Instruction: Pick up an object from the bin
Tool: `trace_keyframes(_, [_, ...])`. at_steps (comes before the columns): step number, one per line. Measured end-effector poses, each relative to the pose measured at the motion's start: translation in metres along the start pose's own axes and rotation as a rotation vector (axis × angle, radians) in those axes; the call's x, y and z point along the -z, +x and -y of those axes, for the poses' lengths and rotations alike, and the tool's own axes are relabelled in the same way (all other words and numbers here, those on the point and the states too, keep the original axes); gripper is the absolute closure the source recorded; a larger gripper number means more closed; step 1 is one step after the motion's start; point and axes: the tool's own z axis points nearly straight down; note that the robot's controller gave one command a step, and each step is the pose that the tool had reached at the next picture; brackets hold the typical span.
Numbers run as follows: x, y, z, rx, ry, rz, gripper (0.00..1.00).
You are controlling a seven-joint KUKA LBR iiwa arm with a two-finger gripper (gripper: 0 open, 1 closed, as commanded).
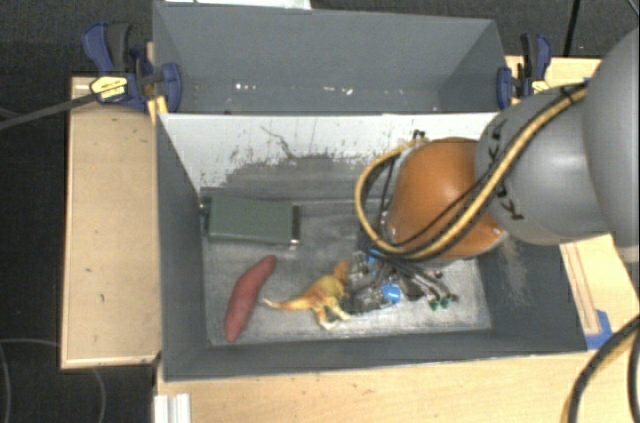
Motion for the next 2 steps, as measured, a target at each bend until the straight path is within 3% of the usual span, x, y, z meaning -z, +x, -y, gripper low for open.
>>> trace_keyframes(1, [0.0, 0.0, 0.0, -0.001, 0.0, 0.0, 1.0])
trace_keyframes(2, [0.048, 0.006, -0.001, 0.018, -0.003, -0.011, 1.0])
